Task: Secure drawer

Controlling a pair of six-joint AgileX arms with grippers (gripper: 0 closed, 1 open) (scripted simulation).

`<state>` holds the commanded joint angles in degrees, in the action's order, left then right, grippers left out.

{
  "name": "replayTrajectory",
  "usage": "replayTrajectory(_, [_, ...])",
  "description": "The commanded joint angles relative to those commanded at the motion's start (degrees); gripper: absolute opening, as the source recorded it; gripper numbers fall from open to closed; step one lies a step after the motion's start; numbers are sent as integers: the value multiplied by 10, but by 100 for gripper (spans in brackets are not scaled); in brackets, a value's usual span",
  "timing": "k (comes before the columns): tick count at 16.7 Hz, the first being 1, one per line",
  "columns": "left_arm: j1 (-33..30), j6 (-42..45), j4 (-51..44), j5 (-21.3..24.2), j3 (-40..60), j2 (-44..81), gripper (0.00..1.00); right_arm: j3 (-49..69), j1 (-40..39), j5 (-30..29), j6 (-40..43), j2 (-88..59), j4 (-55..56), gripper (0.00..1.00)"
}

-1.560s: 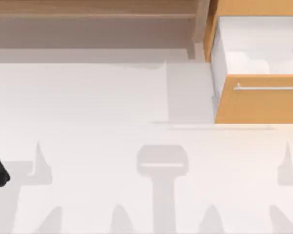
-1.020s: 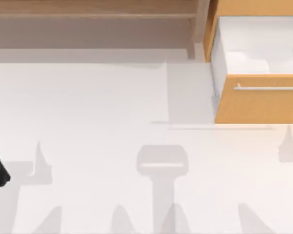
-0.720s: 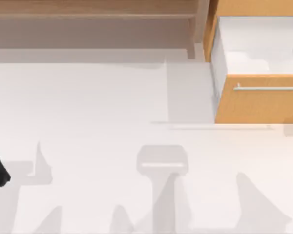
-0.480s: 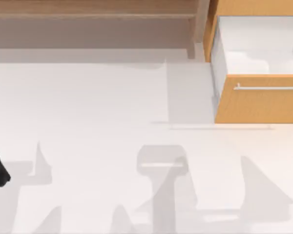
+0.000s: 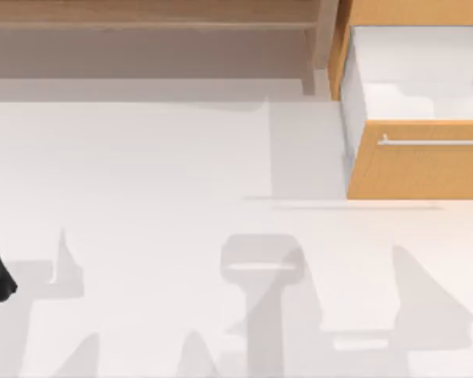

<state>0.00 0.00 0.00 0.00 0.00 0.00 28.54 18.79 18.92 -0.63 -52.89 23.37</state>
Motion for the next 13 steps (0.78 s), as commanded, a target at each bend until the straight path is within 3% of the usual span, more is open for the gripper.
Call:
replayTrajectory(6, [0,0,0,0,0,0,100,-99,-119,-59,118,-151,107,100])
replayTrajectory(9, [0,0,0,0,0,0,100,-116,-220,-89,254,-256,234,100])
replayTrajectory(13, [0,0,0,0,0,0,100,-123,-339,-136,506,-370,451,100])
